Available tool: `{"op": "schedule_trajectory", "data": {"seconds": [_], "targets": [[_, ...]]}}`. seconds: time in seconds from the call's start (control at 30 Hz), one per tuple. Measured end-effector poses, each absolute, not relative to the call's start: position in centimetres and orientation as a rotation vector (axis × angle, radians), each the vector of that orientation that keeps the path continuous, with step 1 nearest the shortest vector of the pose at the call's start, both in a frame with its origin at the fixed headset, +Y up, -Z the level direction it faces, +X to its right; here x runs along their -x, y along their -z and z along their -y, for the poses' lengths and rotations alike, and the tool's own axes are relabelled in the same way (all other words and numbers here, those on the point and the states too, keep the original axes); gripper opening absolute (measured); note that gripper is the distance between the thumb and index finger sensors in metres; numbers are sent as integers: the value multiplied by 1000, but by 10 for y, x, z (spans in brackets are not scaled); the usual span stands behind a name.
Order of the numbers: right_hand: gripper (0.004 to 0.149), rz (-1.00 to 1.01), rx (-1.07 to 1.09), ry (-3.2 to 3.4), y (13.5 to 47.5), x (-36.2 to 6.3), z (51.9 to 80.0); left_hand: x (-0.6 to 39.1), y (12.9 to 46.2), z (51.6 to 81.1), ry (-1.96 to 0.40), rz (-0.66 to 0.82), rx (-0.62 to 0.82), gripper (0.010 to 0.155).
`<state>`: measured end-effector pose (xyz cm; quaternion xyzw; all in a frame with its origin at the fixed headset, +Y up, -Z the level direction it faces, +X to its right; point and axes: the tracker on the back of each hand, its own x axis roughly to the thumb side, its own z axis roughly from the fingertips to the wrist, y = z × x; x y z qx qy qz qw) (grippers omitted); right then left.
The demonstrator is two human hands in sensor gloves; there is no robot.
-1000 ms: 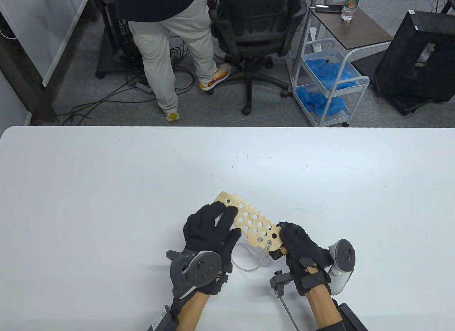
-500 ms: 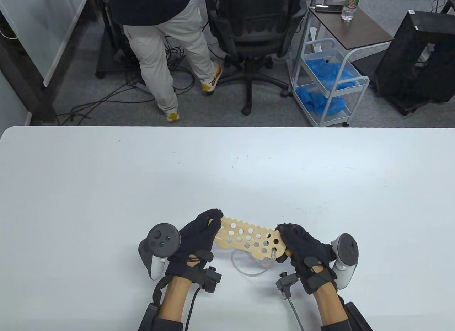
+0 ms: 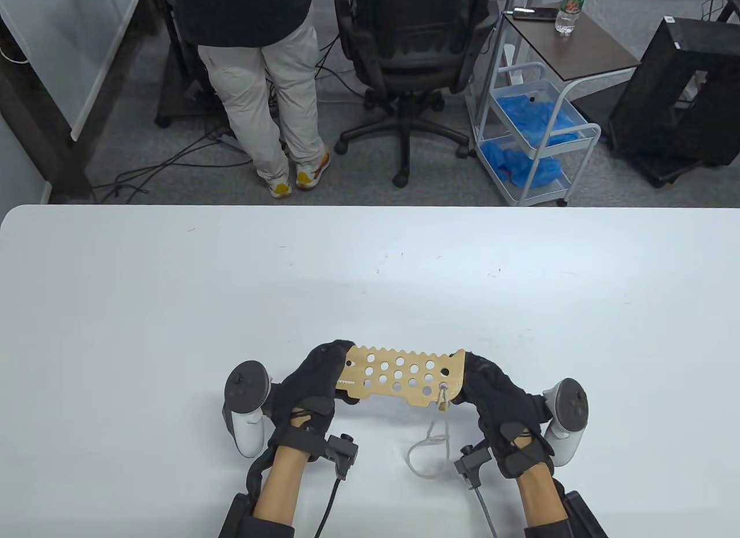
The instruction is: Remove rope from all holes on crocodile lacing toy
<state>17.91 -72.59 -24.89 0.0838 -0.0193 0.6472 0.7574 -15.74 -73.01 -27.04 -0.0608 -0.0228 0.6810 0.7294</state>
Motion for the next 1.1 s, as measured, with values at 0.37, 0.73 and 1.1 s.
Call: {"op": "schedule_trajectory", "data": {"seconds": [0.37,0.73,1.1], "targets": [[54,-59,-383,-1385,249,-163,725,154,271,735,-1571,60,181,51],[49,-139,-446,-1437,248,-154,728,153,270,736,-1579,65,194,51],[40,-128,-385,-1399,251,-158,733,158,271,740,-1590,42,187,51]]}}
